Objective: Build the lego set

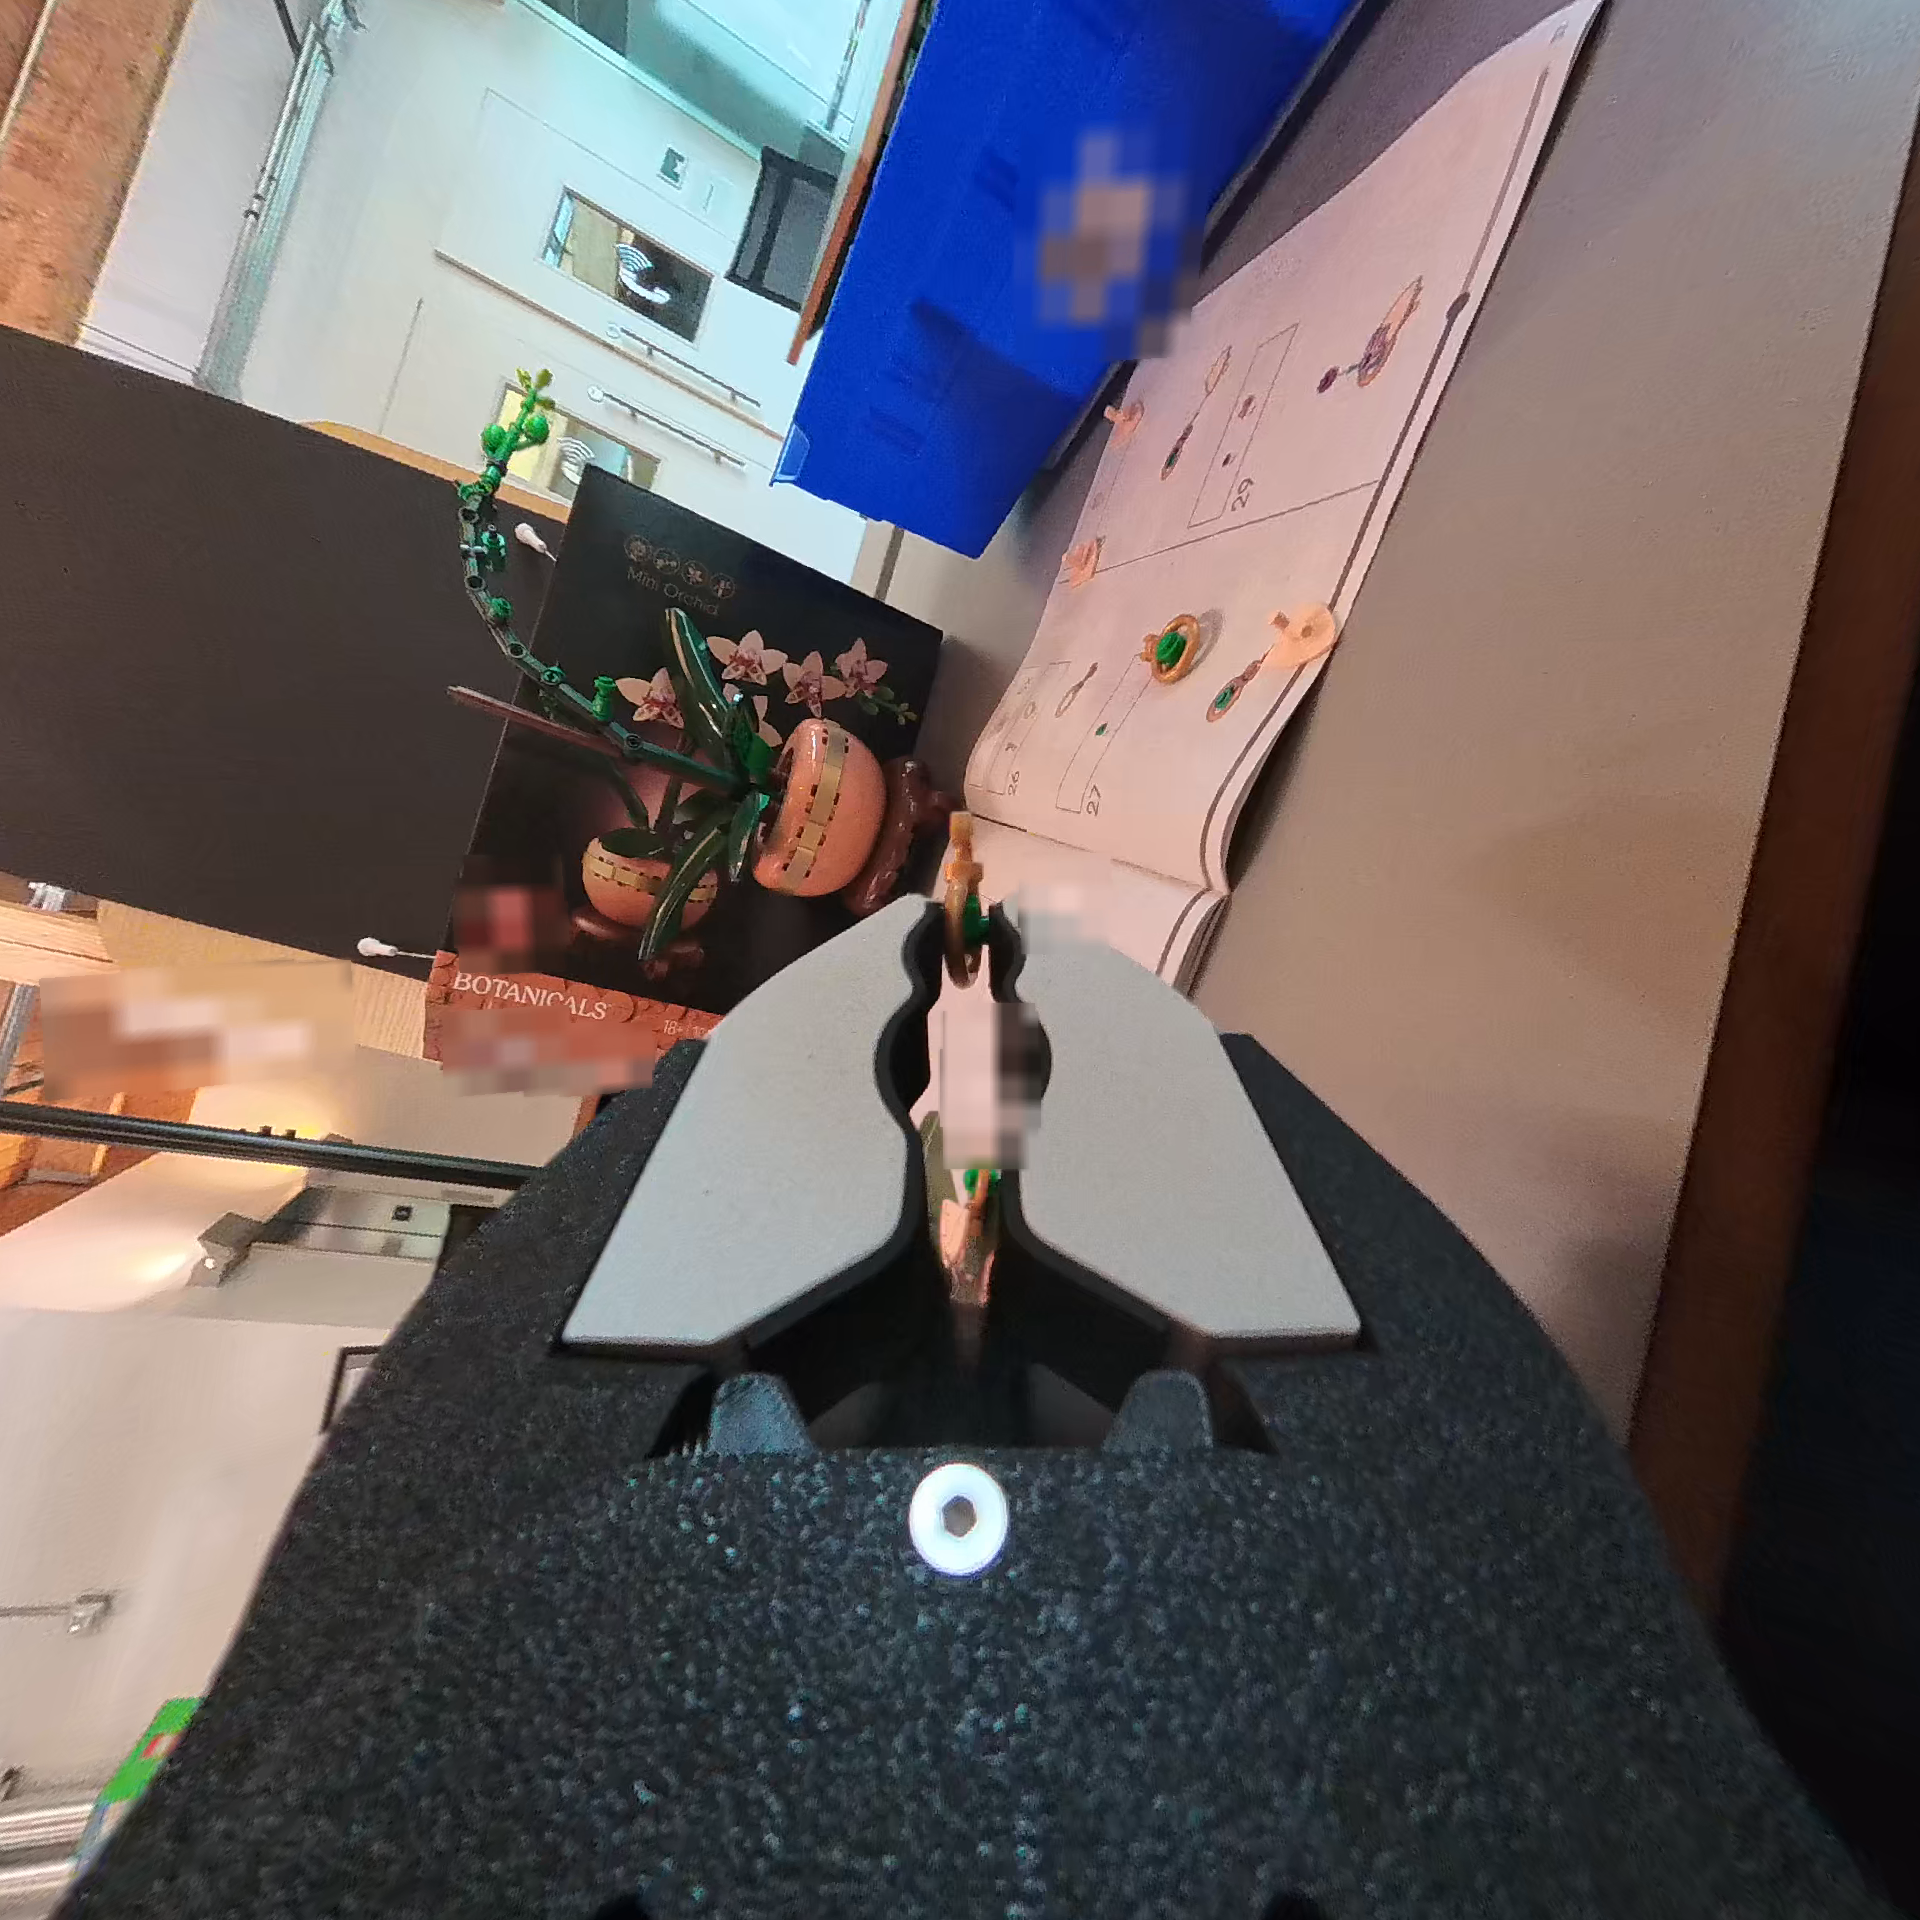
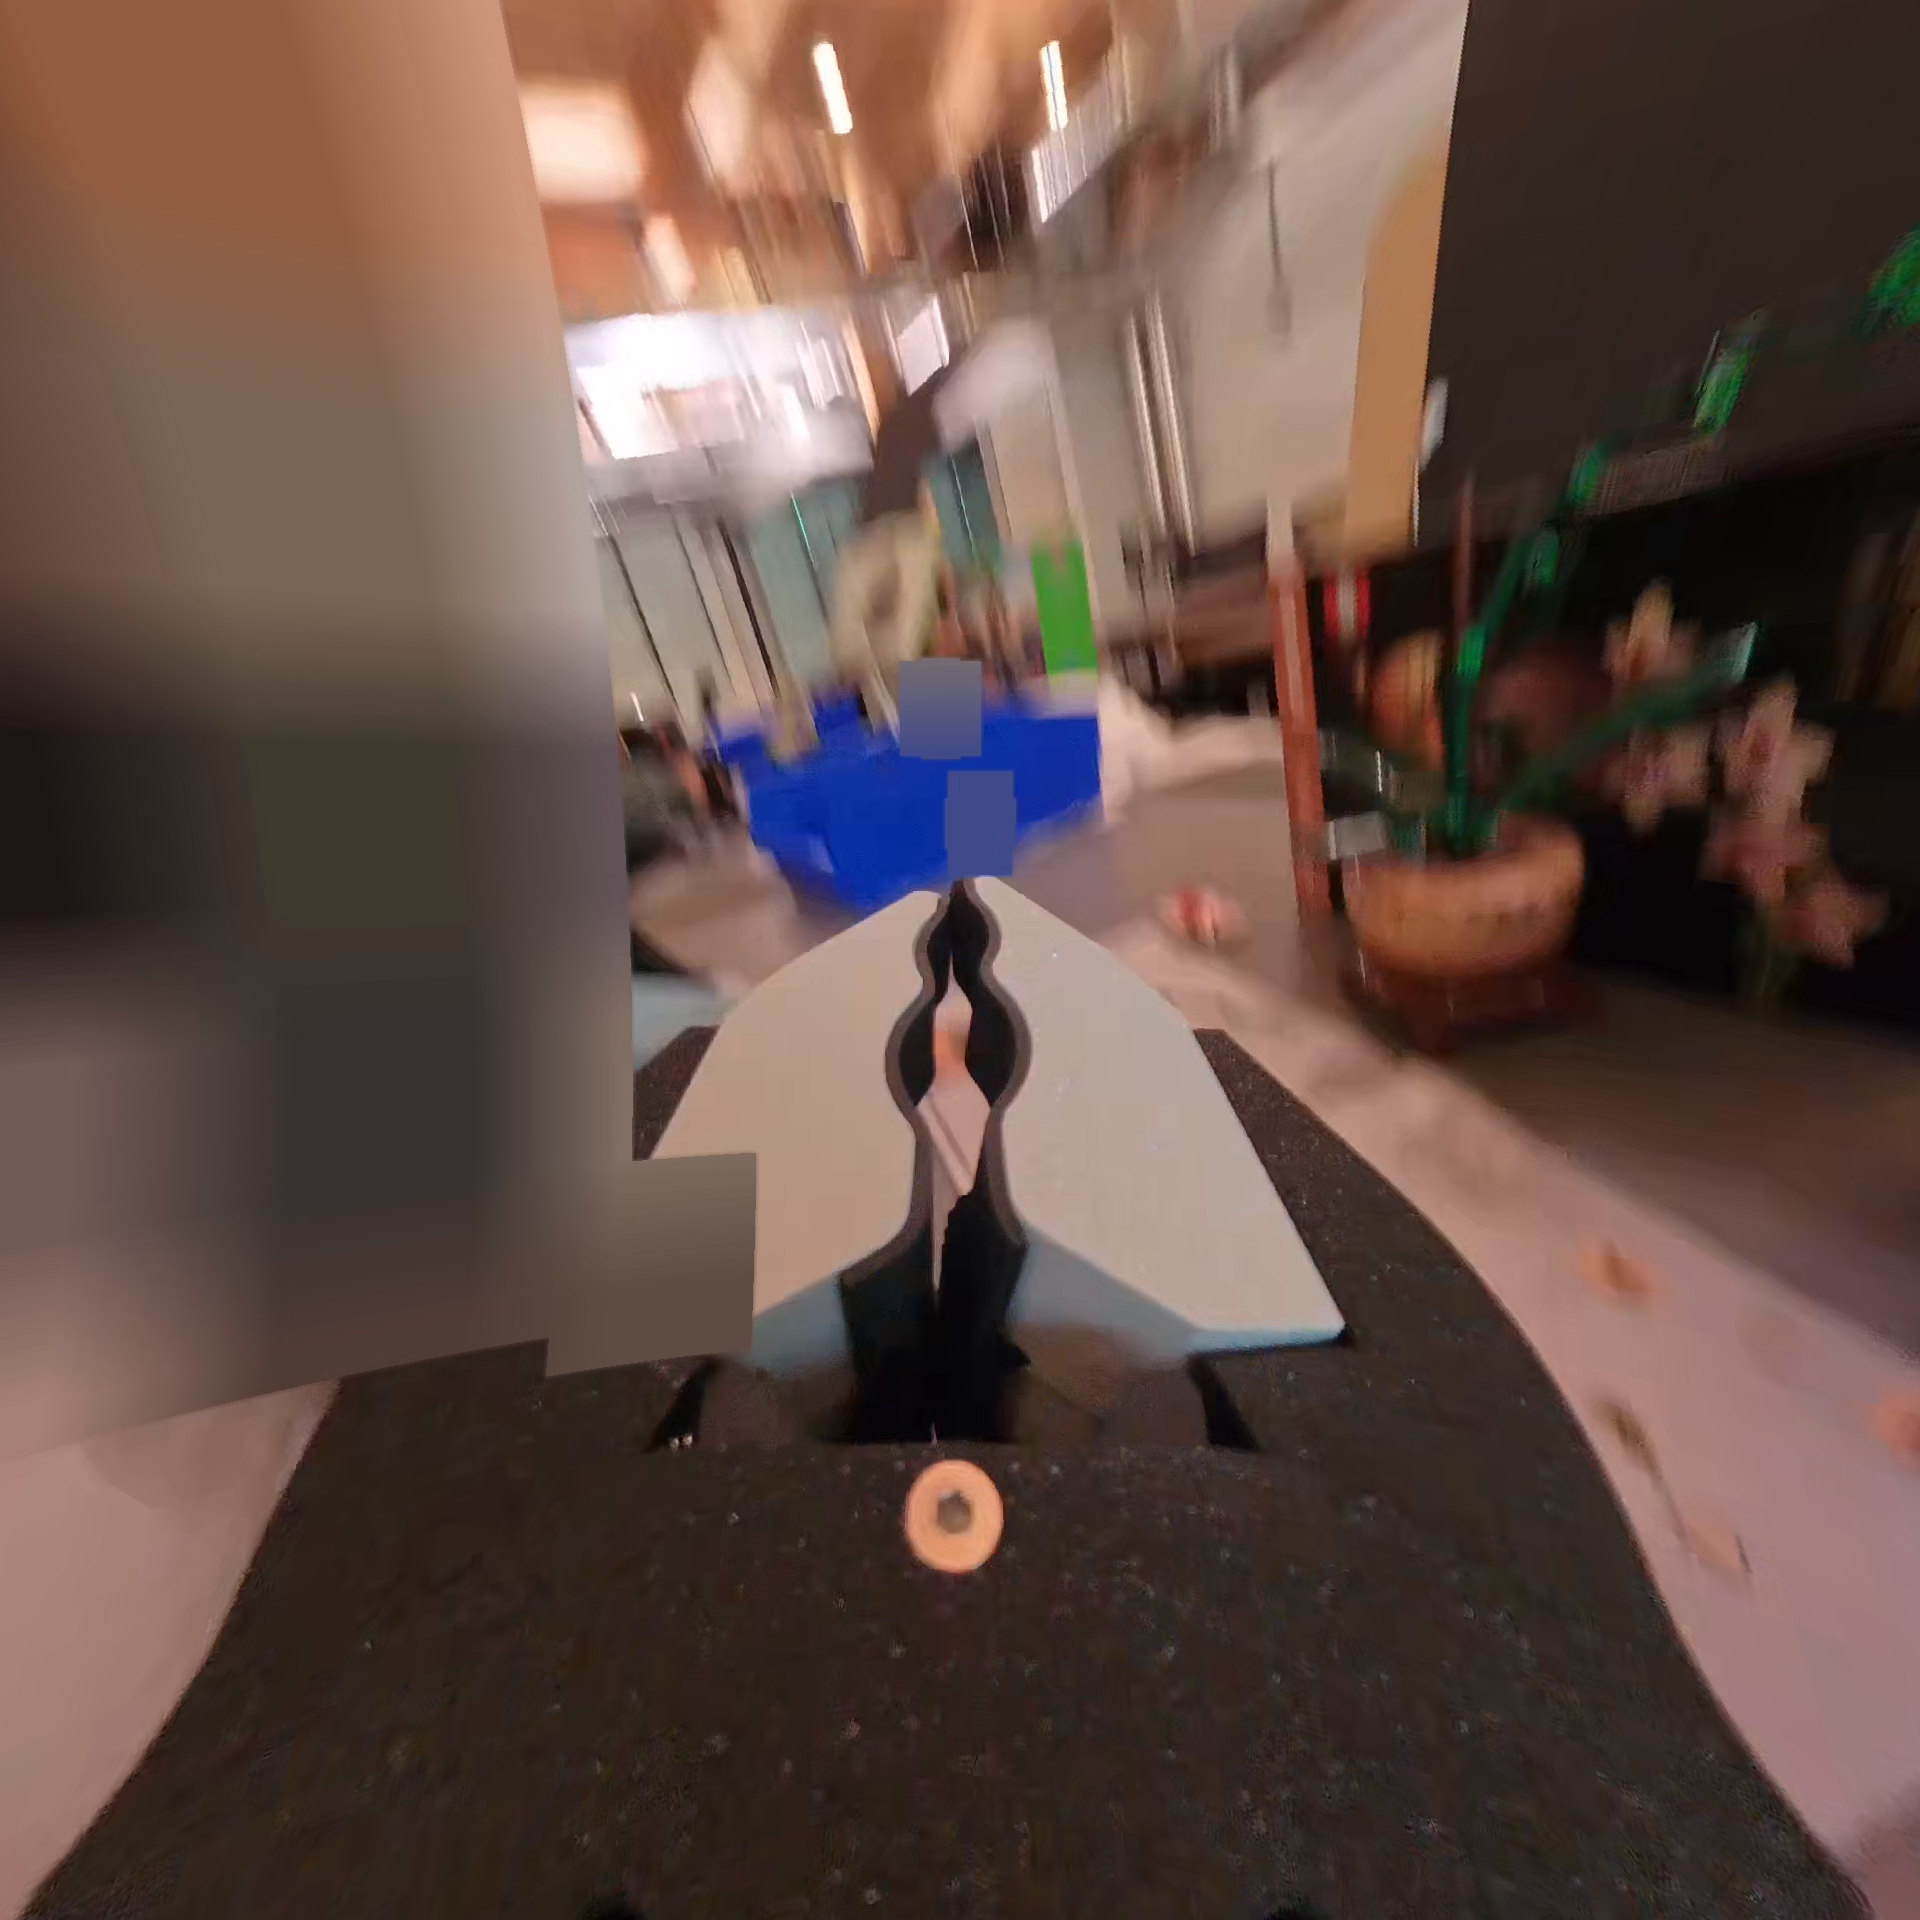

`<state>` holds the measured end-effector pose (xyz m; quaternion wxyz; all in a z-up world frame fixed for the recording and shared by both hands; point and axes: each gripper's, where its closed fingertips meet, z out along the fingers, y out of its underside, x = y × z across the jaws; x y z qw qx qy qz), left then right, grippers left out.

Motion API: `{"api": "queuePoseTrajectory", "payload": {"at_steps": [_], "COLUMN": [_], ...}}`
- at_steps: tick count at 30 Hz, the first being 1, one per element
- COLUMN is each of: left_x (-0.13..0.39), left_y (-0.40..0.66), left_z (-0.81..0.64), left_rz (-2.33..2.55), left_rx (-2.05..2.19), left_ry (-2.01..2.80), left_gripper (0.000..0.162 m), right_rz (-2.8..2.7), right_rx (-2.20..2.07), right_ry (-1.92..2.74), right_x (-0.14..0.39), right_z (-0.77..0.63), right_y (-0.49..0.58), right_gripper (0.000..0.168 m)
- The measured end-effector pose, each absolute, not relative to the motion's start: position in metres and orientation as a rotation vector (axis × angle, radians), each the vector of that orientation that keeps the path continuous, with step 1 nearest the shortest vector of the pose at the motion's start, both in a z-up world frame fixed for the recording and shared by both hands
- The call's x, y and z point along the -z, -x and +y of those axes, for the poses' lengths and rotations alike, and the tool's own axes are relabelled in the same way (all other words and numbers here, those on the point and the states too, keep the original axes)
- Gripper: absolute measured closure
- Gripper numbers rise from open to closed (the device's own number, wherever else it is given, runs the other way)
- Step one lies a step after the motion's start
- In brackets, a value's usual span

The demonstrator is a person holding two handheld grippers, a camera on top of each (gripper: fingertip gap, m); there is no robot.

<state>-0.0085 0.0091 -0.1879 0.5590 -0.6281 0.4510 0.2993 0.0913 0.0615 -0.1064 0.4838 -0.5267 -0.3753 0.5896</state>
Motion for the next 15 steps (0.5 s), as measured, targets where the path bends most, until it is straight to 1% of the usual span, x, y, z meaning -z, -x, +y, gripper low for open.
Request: {"api": "queuePoseTrajectory", "payload": {"at_steps": [1,4,7,9,10,12,15], "left_x": [0.188,0.189,0.192,0.192,0.192,0.191,0.191], "left_y": [0.010,0.013,0.017,0.020,0.021,0.022,0.025], "left_z": [0.009,0.010,0.010,0.010,0.010,0.010,0.010], "left_rz": [1.064,1.065,1.061,1.046,1.035,1.017,1.006], "left_rx": [-0.721,-0.755,-0.774,-0.777,-0.770,-0.754,-0.749], "left_ry": [1.477,1.476,1.483,1.485,1.488,1.491,1.496], "left_gripper": [0.155,0.155,0.155,0.155,0.155,0.155,0.155], "right_rz": [-1.000,-1.195,-1.256,-1.235,-1.234,-1.239,-1.278], "right_rx": [-1.339,-0.941,-0.844,-0.833,-0.826,-0.786,-0.716], "right_ry": [1.428,1.800,2.000,2.046,2.055,2.070,2.077], "right_x": [0.133,0.211,0.252,0.260,0.260,0.261,0.262], "right_z": [0.063,0.070,0.056,0.053,0.053,0.054,0.058], "right_y": [-0.082,-0.079,-0.079,-0.075,-0.072,-0.069,-0.066], "right_gripper": [0.168,0.168,0.148,0.140,0.139,0.143,0.154]}}
